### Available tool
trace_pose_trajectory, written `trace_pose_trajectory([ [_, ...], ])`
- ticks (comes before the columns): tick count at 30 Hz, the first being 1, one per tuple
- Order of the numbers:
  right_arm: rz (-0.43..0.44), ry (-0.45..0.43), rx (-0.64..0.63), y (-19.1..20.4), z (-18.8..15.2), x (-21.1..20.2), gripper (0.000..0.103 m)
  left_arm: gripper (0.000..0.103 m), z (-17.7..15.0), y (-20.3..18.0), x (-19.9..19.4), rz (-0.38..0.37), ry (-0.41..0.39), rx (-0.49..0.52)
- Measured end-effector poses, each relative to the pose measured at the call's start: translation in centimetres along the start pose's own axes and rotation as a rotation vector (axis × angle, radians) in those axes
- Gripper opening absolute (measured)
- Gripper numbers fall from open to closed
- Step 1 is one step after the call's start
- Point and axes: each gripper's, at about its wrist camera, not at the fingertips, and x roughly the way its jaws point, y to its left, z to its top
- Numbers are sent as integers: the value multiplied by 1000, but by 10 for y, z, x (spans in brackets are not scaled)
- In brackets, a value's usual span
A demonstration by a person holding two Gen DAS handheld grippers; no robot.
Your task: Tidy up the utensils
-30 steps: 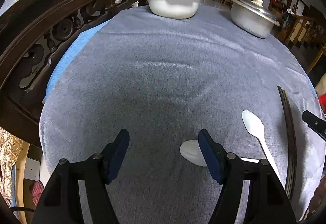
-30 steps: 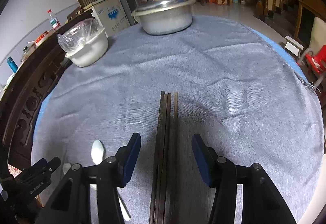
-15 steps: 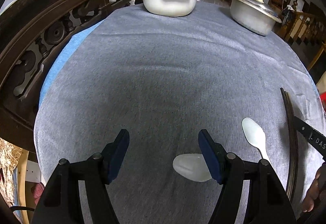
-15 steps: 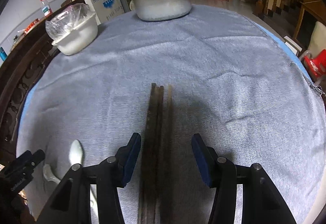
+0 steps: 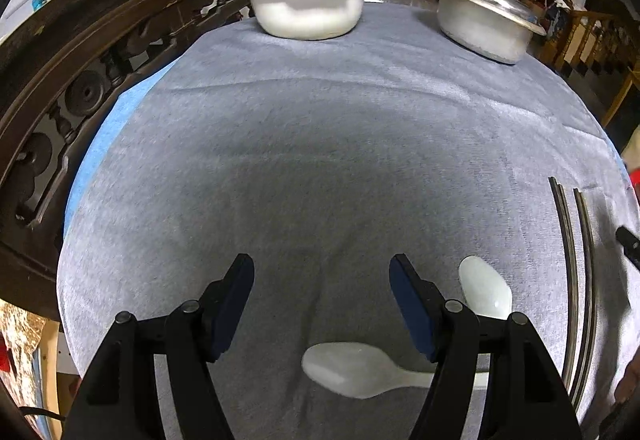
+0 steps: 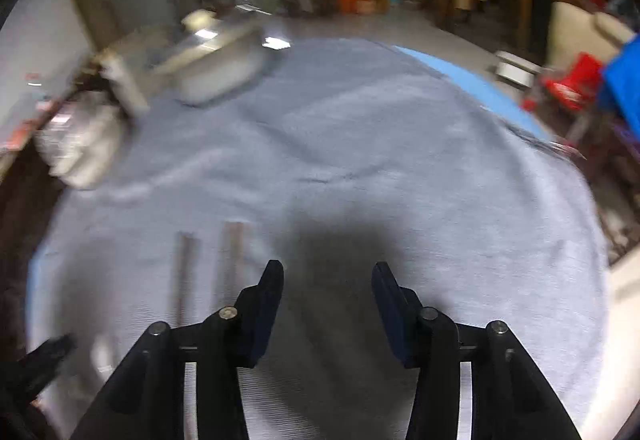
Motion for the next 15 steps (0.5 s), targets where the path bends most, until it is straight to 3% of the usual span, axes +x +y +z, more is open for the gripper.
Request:
trace_pose_trajectory([
  [2, 120, -5, -61, 20, -2, -3, 42, 71, 2, -5, 0, -2, -1, 6],
  [3, 179, 23, -75, 28, -4, 0, 34, 71, 3, -7, 0, -1, -3, 9],
  [5, 246, 110, -104, 43, -8, 16, 32, 71, 5, -10, -2, -2, -7, 11],
  [6, 238, 143, -126, 49, -12, 23, 32, 71, 4, -10, -3, -2, -8, 11],
  [8, 202, 113, -171, 59, -14, 23, 30, 71, 4, -11, -4, 2, -11, 10],
  [12, 209, 127, -157, 64, -14, 31, 29, 71, 4, -11, -1, 13, -8, 9],
  [15, 303, 179, -190, 82, -20, 35, 29, 71, 5, -12, 2, 15, 0, 6],
])
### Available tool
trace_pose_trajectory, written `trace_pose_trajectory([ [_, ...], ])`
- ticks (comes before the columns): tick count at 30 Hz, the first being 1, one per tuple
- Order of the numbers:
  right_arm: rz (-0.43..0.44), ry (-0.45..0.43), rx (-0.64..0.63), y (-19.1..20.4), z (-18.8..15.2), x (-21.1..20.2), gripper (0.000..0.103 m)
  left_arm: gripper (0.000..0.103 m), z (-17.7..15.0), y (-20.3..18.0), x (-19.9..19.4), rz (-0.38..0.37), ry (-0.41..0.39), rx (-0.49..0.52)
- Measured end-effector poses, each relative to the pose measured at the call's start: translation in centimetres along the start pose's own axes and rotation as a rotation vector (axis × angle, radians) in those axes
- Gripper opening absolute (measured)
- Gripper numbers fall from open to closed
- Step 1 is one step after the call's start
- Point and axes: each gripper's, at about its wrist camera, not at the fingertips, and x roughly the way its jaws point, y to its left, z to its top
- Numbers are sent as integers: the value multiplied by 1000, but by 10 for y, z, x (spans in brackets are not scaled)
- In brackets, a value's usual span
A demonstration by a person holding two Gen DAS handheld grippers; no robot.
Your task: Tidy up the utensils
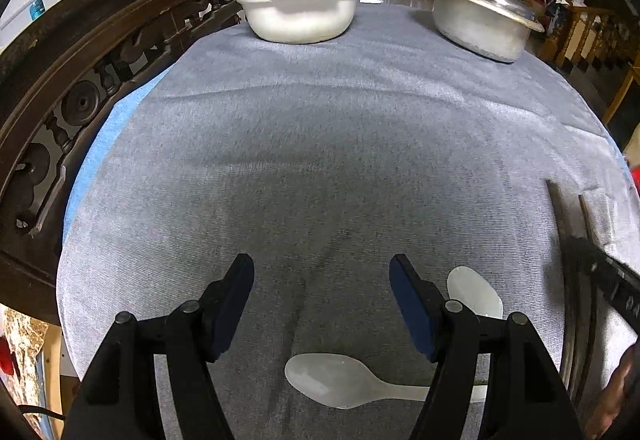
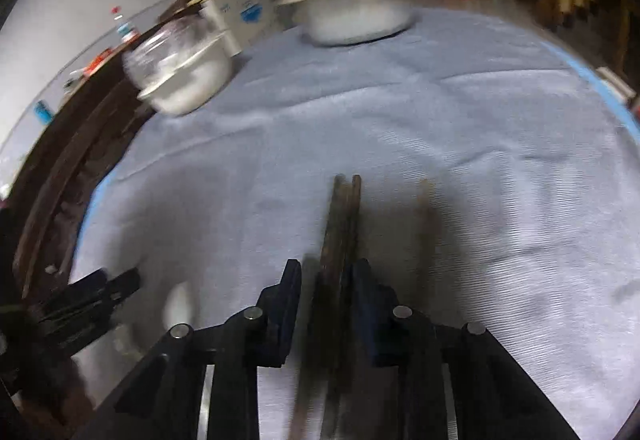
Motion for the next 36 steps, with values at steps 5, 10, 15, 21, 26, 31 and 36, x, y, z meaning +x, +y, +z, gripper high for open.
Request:
trace_pose_trajectory([
  [5, 215, 85, 44, 6, -6, 12, 18, 71, 0, -1, 0, 9, -5, 7],
  [10, -26, -38, 69, -21, -1, -14, 14, 71, 3, 1, 2, 22, -11, 5],
  [15, -19, -89, 76, -36, 3, -37, 13, 71, 17, -3, 9, 15, -22, 32],
  [21, -80, -71, 197, -79, 9, -46, 13, 71, 42, -15, 27, -51, 28, 60],
  [26, -90, 24, 170, -78, 30, -26, 18, 46, 58, -33, 45, -97, 113, 104],
  [31, -180, 104, 91, -58, 52, 1, 36, 42, 64, -51, 45, -146, 174, 147],
  [36, -325, 122, -28, -40, 58, 14, 13, 15, 68, -75, 47, -158, 160, 219],
])
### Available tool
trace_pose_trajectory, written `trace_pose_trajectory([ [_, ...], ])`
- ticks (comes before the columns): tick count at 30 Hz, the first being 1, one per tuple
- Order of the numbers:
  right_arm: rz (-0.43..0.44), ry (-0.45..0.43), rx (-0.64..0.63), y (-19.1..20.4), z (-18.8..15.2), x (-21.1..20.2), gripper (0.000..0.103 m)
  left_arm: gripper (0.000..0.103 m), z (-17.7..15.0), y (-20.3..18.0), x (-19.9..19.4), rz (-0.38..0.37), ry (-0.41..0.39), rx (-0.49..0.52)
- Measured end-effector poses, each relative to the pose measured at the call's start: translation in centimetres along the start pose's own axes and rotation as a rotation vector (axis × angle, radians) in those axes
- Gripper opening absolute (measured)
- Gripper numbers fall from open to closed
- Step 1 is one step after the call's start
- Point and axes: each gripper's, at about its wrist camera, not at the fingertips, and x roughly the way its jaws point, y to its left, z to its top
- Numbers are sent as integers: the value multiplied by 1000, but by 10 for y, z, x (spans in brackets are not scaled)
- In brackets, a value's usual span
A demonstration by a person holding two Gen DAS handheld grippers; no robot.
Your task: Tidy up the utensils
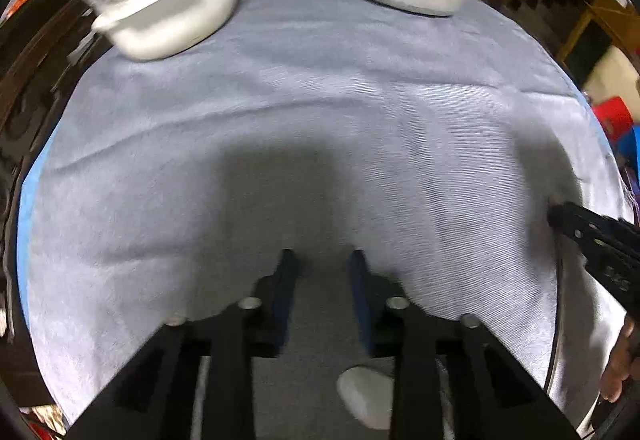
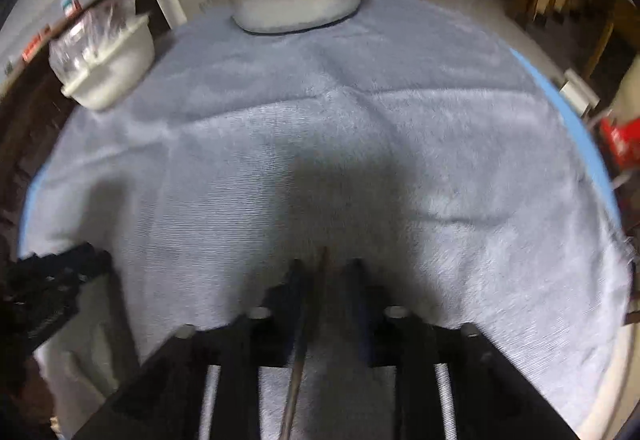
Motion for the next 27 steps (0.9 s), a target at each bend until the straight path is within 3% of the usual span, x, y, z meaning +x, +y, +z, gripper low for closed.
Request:
trace_pose_trajectory([
  [3, 3, -17, 12, -6, 0, 0, 8, 4, 9, -9, 5, 7, -28, 45],
  [6, -61, -40, 49, -23, -7, -2, 7, 3, 21, -8, 11, 125, -86, 110],
  [7, -45, -37, 79, -33, -11, -4, 7, 3, 25, -3, 12, 126, -82, 109],
  [14, 105, -69, 174, -59, -25, -28, 7, 3, 14, 43, -4, -115, 35, -64],
  [19, 150, -54, 195, -53, -31, -29, 7, 3, -4, 35, -1, -184, 108, -104],
  [20, 157, -50, 199, -52, -33, -29, 7, 5, -5, 33, 0, -189, 108, -107],
  [24, 173, -36, 218, -56, -44, -29, 8, 34, -11, 22, -6, -251, 124, -117],
  [27, 244, -81, 181, -50, -50, -45, 10, 34, -12, 13, -7, -211, 118, -87],
])
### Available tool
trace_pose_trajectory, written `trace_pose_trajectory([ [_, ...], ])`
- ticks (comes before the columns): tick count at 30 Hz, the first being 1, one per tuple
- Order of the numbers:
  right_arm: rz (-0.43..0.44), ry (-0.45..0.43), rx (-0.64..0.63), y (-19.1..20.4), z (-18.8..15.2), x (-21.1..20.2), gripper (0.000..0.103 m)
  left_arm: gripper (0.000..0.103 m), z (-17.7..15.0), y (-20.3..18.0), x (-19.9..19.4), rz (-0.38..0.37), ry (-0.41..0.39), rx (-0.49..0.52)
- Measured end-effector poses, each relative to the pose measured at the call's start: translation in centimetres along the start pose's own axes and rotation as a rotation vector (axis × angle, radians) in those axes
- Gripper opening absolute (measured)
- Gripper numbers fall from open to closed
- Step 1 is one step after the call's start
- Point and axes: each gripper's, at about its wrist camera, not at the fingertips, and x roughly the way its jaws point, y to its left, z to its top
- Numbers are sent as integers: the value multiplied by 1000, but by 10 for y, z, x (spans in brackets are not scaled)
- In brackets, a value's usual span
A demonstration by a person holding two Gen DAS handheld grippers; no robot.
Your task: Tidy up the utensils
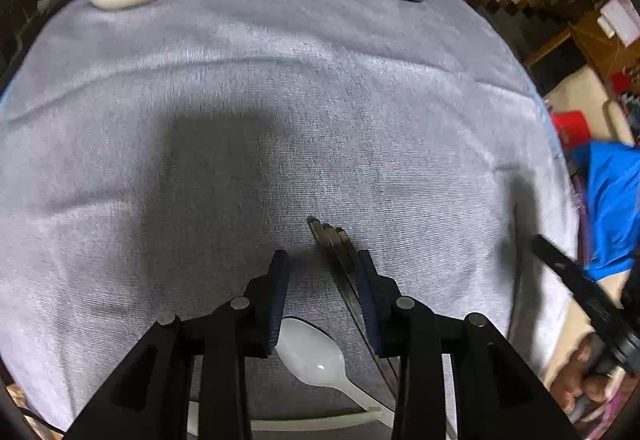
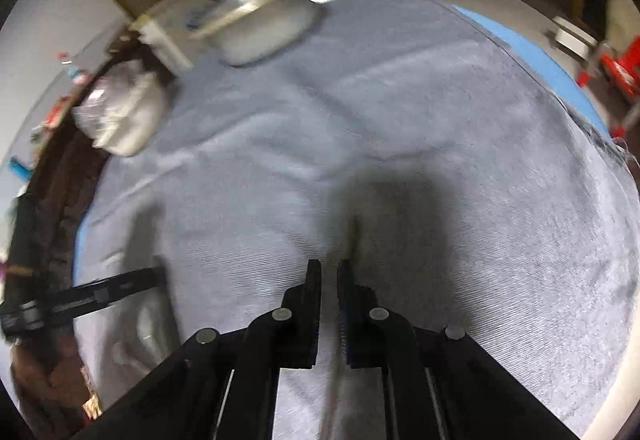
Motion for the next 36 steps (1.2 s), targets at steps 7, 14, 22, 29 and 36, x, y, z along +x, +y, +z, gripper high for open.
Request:
trace_pose_trajectory([
  [7, 152, 29, -181, 35, -21, -10, 15, 36, 2, -1, 2, 79, -49, 55],
  [14, 203, 91, -369, 74, -66, 7, 56, 38, -7, 29, -5, 91, -75, 53],
  [22, -1, 33, -562, 107, -91, 22, 56, 37, -13, 61, -16, 30, -94, -48],
  [29, -123, -36, -405, 74, -71, 23, 40, 36, -32, 89, -35, 29, -105, -66],
  [36, -30, -105, -208, 29, -48, -9, 39, 11, -23, 53, -19, 102, -140, 27],
])
